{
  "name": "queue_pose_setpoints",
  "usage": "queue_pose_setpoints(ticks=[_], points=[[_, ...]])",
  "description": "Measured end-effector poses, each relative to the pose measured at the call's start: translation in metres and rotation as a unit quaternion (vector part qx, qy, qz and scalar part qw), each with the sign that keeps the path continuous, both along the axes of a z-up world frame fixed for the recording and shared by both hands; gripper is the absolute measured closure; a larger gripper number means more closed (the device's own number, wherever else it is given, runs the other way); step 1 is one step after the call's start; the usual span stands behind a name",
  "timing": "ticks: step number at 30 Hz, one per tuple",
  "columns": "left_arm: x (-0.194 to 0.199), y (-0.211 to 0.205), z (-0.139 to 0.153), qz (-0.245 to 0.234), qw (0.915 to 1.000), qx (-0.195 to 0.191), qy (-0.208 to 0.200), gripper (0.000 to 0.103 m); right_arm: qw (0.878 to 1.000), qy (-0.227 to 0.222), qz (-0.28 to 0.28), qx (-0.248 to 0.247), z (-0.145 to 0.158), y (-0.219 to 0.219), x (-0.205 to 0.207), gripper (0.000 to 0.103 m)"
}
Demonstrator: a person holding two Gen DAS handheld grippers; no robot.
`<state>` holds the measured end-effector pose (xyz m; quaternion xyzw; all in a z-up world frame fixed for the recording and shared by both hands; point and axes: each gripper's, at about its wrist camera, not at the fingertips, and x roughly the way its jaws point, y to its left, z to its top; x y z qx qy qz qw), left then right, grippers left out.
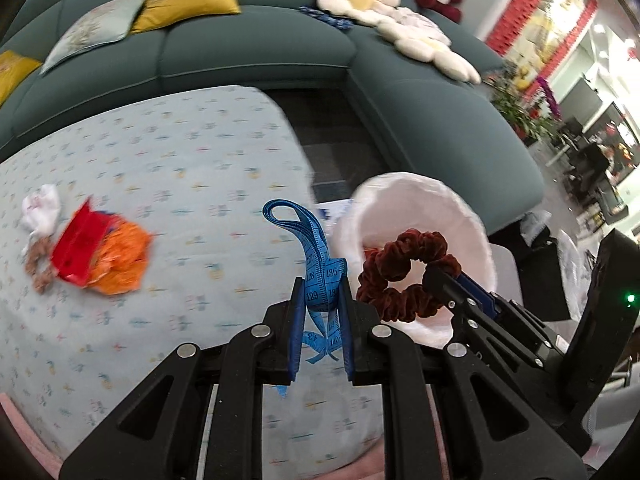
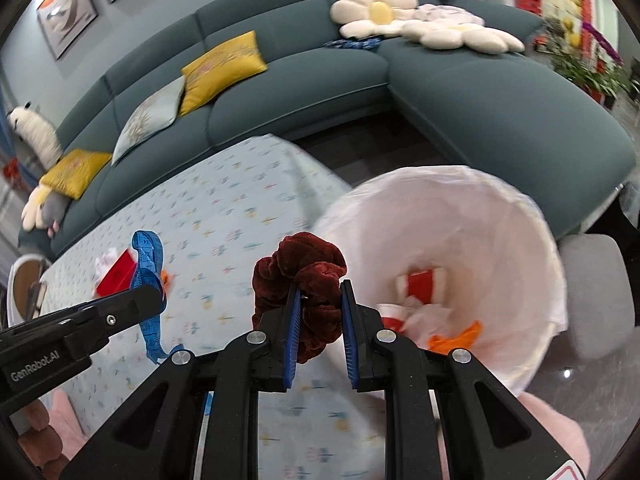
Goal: Collect trash
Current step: 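Carry the tape measure and scrunchie into the white trash bag and open both tools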
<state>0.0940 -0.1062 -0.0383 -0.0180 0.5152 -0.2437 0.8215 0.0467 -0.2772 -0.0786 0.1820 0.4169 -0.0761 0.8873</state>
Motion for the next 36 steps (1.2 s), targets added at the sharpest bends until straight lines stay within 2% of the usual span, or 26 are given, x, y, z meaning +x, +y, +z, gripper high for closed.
queue_pose_setpoints(ticks=[13,26,30,31,34,36], points=[[0.000,-0.072,0.007,-0.050,0.9986,-0.014,0.006,0.087,0.998,-0.010,-0.067,0.006,-0.003,-0.070,-0.019,0.085],[-0.002,-0.121,0.024,-0.084,0.9962,-0.023,-0.007,0.087,0.995,-0.011,-0.095,0.014,-0.010,-0.098,-0.031,0.085],[-0.002,-0.128,0.020,-0.082,0.9965,-0.017,-0.005,0.087,0.995,-0.012,-0.099,0.016,-0.011,-0.102,-0.033,0.085],[-0.002,-0.128,0.018,-0.081,0.9966,-0.015,-0.003,0.083,0.995,-0.012,-0.100,0.016,-0.011,-0.102,-0.033,0.085],[-0.002,-0.128,0.013,-0.075,0.9972,-0.008,0.000,0.059,0.995,-0.012,-0.099,0.016,-0.011,-0.102,-0.033,0.085],[-0.003,-0.127,0.011,-0.071,0.9974,-0.005,-0.003,0.055,0.995,-0.012,-0.097,0.015,-0.011,-0.101,-0.034,0.084]])
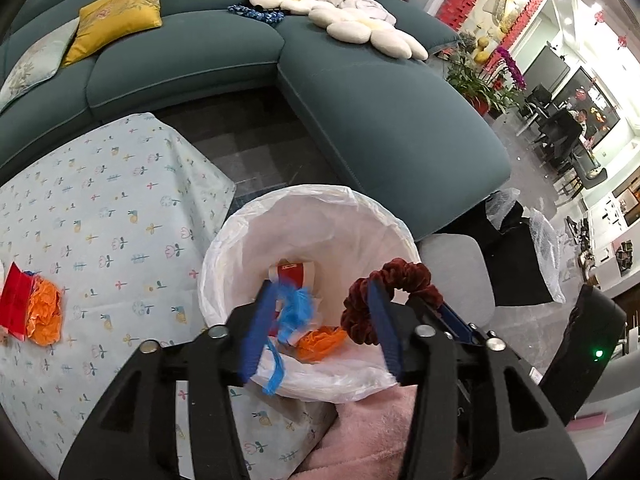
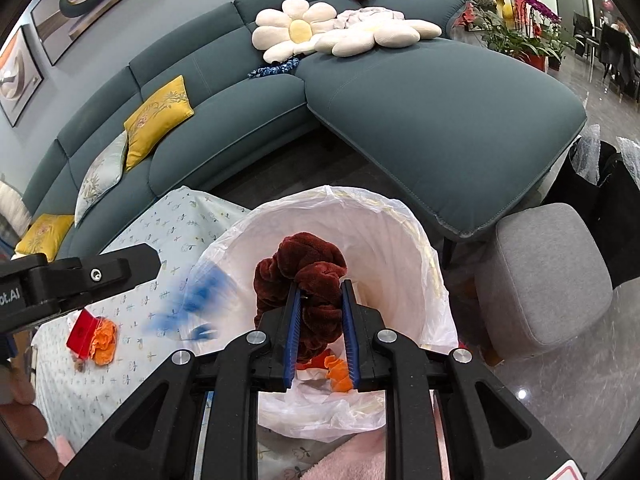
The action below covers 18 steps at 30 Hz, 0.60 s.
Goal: Collect trash
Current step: 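Carry the tape measure and scrunchie into the white trash bag and open both tools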
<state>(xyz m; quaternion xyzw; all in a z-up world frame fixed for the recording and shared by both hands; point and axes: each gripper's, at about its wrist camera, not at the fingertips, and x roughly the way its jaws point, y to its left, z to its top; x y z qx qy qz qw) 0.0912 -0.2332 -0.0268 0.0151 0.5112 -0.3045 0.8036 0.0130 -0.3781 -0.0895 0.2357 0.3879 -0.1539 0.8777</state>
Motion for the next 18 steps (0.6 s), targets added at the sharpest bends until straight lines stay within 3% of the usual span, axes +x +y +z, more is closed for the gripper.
queue_pose_setpoints(ticks=[7,18], points=[[0.004,0.013,-0.002,0.022,0.9997,0.006,-0.001,0.043,1.000,0.002,0.006,-0.009,0.002,0.004,0.003,0.080],[0.009,0.043,-0.006,0.052,0.9986,0.006,0.004,0.042,1.000,-0.002,0.014,-0.017,0.010,0.018,0.009,0.075]])
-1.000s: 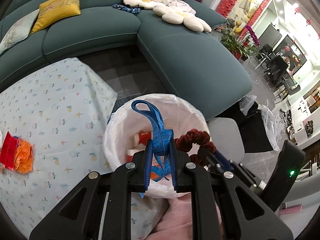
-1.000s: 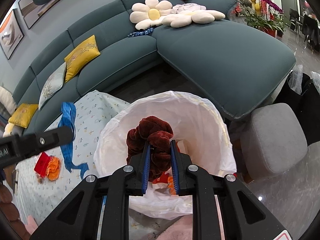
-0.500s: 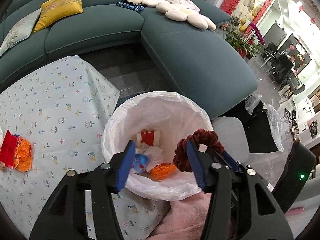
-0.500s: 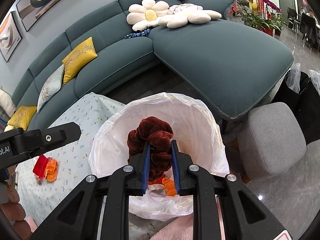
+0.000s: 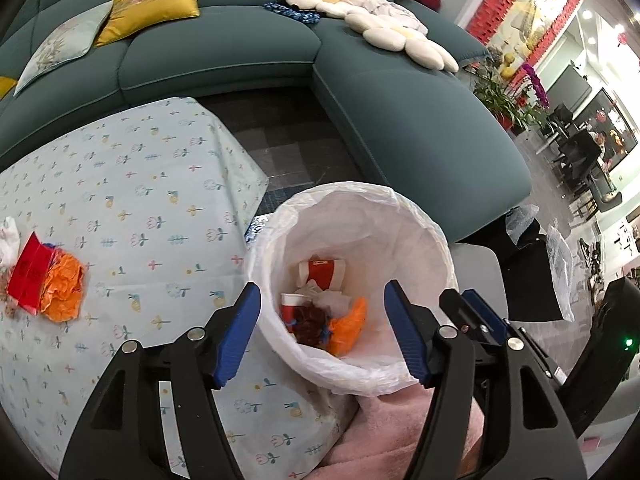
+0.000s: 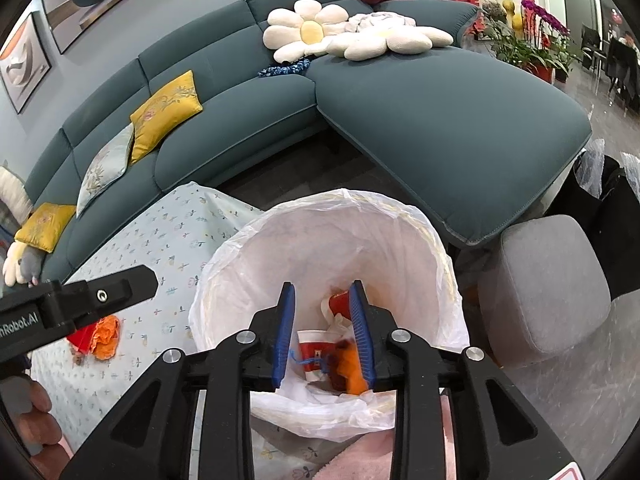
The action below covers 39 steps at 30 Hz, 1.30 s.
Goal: Collect trash
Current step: 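Carry the tape measure and scrunchie into the white trash bag and open both tools, then move both open tools back over the remaining trash on the bed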
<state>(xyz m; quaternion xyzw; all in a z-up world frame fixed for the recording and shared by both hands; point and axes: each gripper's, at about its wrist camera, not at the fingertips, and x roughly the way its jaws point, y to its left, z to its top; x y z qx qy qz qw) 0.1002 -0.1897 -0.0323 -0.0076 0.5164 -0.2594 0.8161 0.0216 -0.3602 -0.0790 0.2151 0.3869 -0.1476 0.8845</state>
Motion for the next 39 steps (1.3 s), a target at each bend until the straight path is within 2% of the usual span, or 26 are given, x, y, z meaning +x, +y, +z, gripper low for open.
queue_pose_setpoints(ticks=[8,23,27,30,39], points=[[0.002,0.034,0.001,0.032,0.9995,-0.001,-0.003,0.042,1.000,-0.005,0.024,-0.008,0.009,0.025,0.009,0.069],[0.013,0.123,-0.007,0.111,0.9939,-0.002,0.003,0.042,0.996,-0.003,0.092,-0.020,0.019,0.095,0.034,0.068],[0.015,0.152,-0.011,0.135,0.9908,-0.002,0.005,0.041,0.993,-0.002,0.116,-0.020,0.021,0.119,0.039,0.068],[0.016,0.176,-0.016,0.157,0.9875,-0.001,0.009,0.035,0.991,0.001,0.133,-0.022,0.021,0.136,0.045,0.068],[0.020,0.256,-0.031,0.220,0.9752,0.005,0.021,0.034,0.981,0.005,0.192,-0.027,0.021,0.206,0.066,0.062]])
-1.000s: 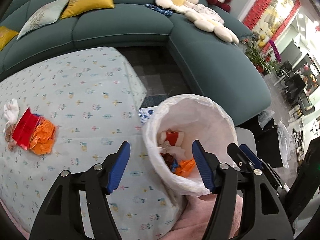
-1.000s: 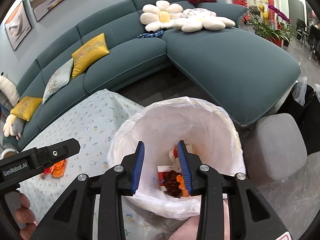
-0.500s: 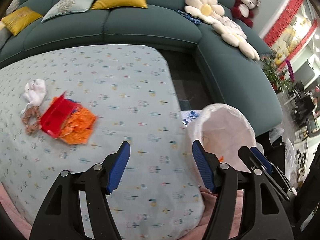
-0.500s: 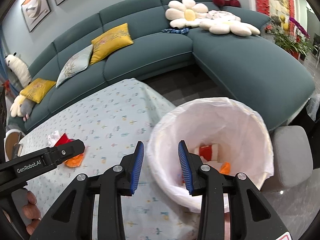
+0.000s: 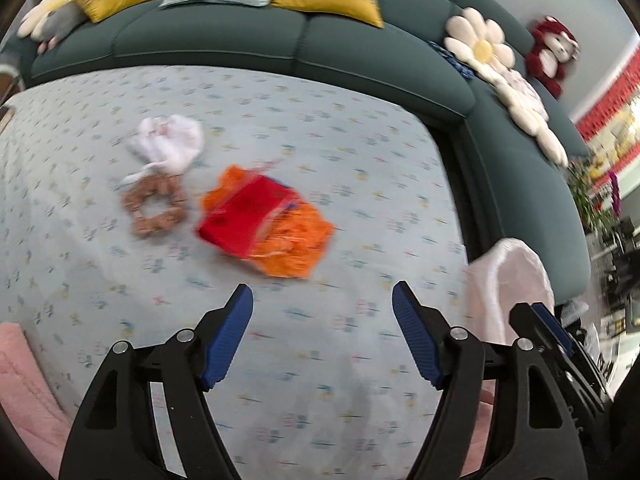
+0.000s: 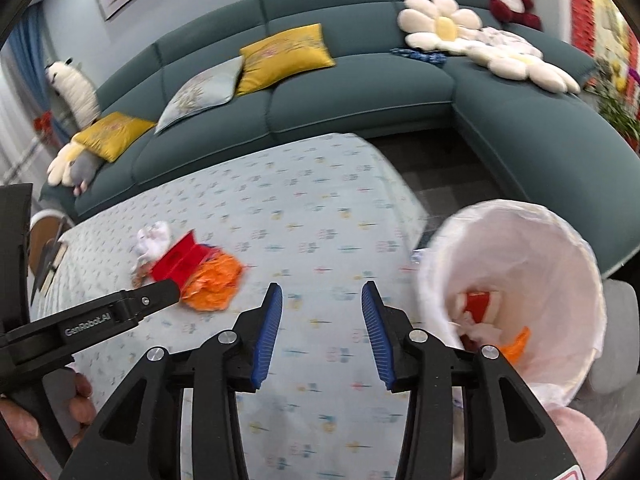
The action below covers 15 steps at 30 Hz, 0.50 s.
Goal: Collect trash
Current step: 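Move both open tools back over the remaining trash on the bed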
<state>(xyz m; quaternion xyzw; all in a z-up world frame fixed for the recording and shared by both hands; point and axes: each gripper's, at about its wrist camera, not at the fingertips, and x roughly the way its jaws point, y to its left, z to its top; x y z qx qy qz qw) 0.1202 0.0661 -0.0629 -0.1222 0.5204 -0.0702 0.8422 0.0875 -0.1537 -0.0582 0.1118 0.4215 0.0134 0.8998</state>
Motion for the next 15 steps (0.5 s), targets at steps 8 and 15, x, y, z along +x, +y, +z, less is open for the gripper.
queue_pose_setpoints(ticks=[8,15], points=[[0.006,0.070,-0.011,0.058,0.9982,-0.008,0.012,0.034,0.999,0.006,0.054,-0.002,0.000,0.066,0.023,0.062],[0.013,0.126,-0.026,0.101,0.9945,-0.015,0.024,0.034,0.996,0.022,0.089,0.014,-0.008,0.119,0.047,0.062]])
